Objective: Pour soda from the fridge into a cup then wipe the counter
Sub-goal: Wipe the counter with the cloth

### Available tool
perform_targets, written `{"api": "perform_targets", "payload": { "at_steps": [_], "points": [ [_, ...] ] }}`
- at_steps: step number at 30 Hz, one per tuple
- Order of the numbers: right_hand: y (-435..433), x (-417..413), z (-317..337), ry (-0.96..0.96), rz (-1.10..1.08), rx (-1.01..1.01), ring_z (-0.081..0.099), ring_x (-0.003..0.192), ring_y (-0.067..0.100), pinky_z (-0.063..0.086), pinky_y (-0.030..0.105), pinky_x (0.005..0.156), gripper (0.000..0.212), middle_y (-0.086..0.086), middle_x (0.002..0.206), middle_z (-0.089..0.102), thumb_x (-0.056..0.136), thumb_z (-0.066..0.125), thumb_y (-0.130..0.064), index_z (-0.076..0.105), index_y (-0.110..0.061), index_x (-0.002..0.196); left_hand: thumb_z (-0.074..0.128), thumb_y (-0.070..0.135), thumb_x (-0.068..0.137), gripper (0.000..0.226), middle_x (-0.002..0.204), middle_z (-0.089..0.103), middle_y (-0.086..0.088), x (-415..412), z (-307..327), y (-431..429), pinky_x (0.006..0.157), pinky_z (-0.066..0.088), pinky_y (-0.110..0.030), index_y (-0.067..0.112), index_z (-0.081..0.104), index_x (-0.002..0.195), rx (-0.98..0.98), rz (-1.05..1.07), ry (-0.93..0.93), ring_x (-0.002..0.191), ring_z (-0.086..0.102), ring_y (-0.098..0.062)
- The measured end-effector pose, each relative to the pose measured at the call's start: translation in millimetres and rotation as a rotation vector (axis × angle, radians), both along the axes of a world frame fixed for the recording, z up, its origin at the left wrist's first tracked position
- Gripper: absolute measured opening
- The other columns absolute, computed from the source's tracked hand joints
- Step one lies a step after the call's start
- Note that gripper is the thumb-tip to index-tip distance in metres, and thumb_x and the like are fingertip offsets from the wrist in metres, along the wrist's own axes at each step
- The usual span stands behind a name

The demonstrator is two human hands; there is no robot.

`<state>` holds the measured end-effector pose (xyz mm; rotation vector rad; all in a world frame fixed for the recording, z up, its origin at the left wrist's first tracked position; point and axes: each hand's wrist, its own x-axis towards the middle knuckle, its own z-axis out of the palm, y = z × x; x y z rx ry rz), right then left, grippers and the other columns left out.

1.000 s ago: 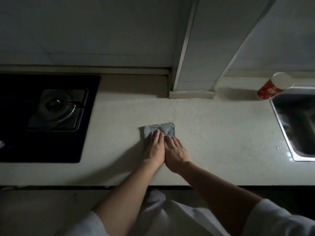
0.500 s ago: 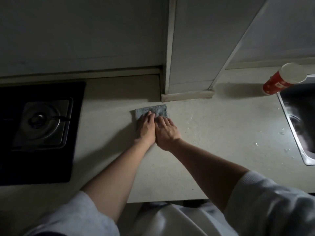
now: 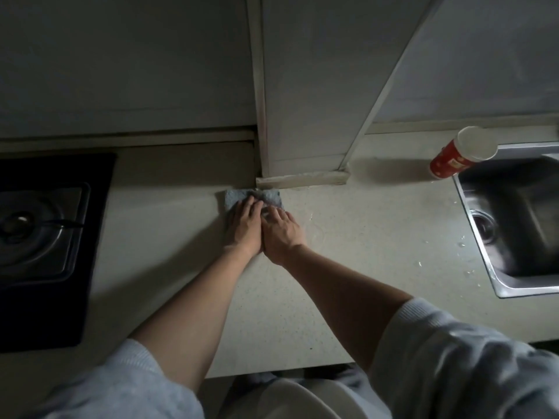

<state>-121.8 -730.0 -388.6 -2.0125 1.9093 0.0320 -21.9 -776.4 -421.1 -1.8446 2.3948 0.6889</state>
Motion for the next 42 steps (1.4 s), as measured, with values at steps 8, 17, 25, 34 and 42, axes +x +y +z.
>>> {"api": "perform_targets", "payload": {
  "at_steps": [8,17,25,34,42],
  "points": [
    [46,16,2,-0.025,-0.058,0.003,0.029,0.14,0.029,0.02,0.04,0.12,0.069,0.011,0.152,0.033,0.09,0.061,-0.03,0.03,-0.021,0.15,0.048,0.021,0.1,0.057,0.165,0.003,0.005,12,4,42,0.121,0.006,-0.042,0.024,0.025,0.152,0.072,-0.015,0.046,0.152,0.004,-0.022],
    [120,27,2,0.01,-0.027,0.042,0.023,0.143,0.032,0.014,0.041,0.121,0.066,0.014,0.156,0.026,0.094,0.052,-0.03,0.025,-0.017,0.153,0.048,0.016,0.099,0.056,0.165,0.008,0.0,29,3,119,0.123,0.01,-0.036,0.019,0.029,0.152,0.047,-0.026,0.073,0.151,0.009,-0.023],
    [190,-4,1,0.008,0.091,0.034,0.019,0.145,0.031,0.011,0.041,0.121,0.064,0.014,0.157,0.023,0.096,0.047,-0.028,0.02,-0.017,0.154,0.048,0.023,0.1,0.055,0.165,0.012,0.0,4,1,201,0.123,0.01,-0.035,0.021,0.03,0.152,0.011,0.094,0.046,0.151,0.01,-0.023],
    [256,-30,-4,-0.034,0.12,0.046,0.015,0.147,0.03,0.011,0.041,0.121,0.063,0.011,0.159,0.019,0.098,0.044,-0.032,0.019,-0.019,0.154,0.044,0.024,0.1,0.056,0.165,0.01,0.001,-18,5,274,0.122,0.012,-0.038,0.024,0.026,0.153,-0.005,0.094,-0.018,0.151,0.009,-0.024],
    [286,-25,-6,-0.023,0.064,0.025,0.013,0.149,0.027,0.012,0.04,0.122,0.066,0.008,0.16,0.017,0.097,0.048,-0.032,0.016,-0.022,0.154,0.042,0.012,0.101,0.066,0.166,-0.005,0.005,-15,11,294,0.124,0.006,-0.04,0.024,0.011,0.157,0.07,0.025,0.003,0.152,-0.005,-0.022]
  ]
}}
